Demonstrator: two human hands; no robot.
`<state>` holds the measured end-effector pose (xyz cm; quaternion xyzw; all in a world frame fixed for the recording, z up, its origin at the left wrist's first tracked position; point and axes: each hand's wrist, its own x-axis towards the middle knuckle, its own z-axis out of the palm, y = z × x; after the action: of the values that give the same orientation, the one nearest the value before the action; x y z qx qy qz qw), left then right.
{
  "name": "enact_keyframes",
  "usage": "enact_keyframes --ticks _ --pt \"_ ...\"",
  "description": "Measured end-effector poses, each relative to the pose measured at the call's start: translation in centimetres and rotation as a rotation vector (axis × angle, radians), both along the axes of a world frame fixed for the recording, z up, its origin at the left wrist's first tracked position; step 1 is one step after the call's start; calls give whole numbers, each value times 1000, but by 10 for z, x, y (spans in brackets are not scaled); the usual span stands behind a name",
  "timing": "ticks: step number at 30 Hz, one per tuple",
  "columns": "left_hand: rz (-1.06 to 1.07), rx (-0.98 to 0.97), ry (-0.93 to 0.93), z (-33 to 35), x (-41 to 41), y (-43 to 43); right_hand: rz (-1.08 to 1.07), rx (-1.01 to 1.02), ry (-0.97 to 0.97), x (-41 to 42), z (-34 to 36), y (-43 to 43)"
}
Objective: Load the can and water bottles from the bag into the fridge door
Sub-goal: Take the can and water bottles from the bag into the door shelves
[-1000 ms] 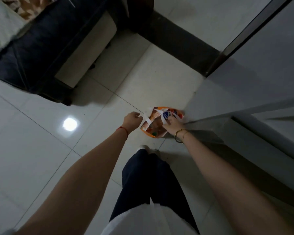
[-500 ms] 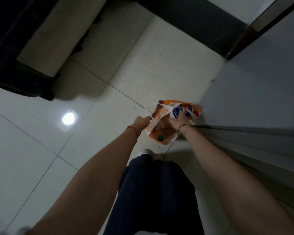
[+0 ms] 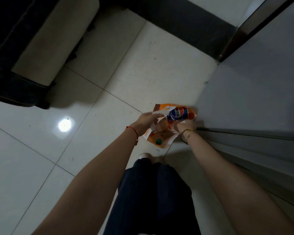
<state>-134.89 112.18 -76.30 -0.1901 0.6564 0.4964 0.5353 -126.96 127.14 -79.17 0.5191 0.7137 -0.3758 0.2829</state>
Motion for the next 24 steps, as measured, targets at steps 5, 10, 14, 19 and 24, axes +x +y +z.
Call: enact_keyframes --ticks 5,10,14,19,24 --pt "-182 -137 263 47 -2 3 76 -36 -48 2 39 -11" --pt "-155 -109 328 80 5 -7 -25 -84 6 22 71 -35" --pt "-107 -83 384 124 6 -15 -16 -37 16 38 100 -39" --pt "-118 -114 451 198 13 -34 26 -20 119 42 156 -56" --pt "-125 -133 491 288 29 -57 132 -51 154 54 246 -73"
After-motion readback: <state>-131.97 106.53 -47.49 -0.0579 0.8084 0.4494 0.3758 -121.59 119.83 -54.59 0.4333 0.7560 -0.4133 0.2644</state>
